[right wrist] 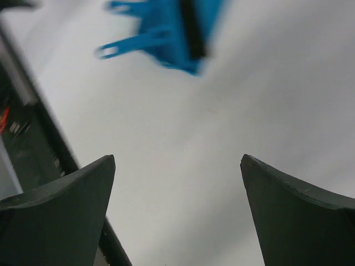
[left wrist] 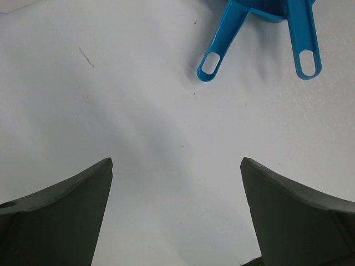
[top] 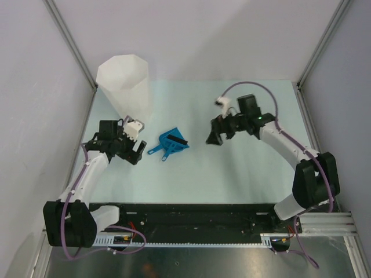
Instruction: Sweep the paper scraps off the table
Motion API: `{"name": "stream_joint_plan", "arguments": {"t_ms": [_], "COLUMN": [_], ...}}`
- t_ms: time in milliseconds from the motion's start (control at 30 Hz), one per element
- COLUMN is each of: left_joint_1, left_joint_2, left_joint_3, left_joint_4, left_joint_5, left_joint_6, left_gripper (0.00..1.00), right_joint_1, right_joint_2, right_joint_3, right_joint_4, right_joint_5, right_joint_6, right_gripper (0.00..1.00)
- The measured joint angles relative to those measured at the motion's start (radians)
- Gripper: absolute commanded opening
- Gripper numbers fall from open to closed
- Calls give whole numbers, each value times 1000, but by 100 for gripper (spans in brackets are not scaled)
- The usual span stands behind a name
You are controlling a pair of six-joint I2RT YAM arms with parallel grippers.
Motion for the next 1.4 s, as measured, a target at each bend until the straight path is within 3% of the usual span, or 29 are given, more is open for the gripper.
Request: {"name": "stream_joint_plan", "arguments": {"t_ms": [100, 200, 367, 533, 667, 867, 1067, 1267, 1400], "left_joint_1": [0, 1, 3, 3, 3, 2, -25, -41, -41], "left_joint_2": [29, 69, 161, 185, 168, 124, 227, 253, 252], "left_joint_3": [0, 1, 24, 15, -62, -307, -376, -396, -419], "left_joint_4": [4, 5, 16, 140, 368, 841, 1159, 1297, 1345], "left_joint_5": [-1, -5, -28, -44, -47, -82, -161, -194, -203], "left_joint_6": [-1, -10, -47, -98, -164, -315, -357, -358, -358], "left_gripper": [100, 100, 100, 100, 100, 100, 100, 100, 100], "right_joint_1": [-153, -267, -329, -331, -333, -338, -360, -382, -385], "right_joint_2": [4, -20, -214, -324, -325, -319, -222, -68, -63], "right_joint_3": [-9, -61, -355, -539, -653, -875, -1003, -1009, -1008], "right_joint_4": [-16, 22, 250, 514, 740, 1019, 1309, 1482, 1517], "right_joint_5": [165, 483, 872, 1039, 1073, 1059, 990, 936, 912], "right_joint_6": [131, 240, 329, 320, 284, 243, 233, 232, 232], "right_gripper": [100, 100, 100, 100, 100, 100, 100, 100, 100]}}
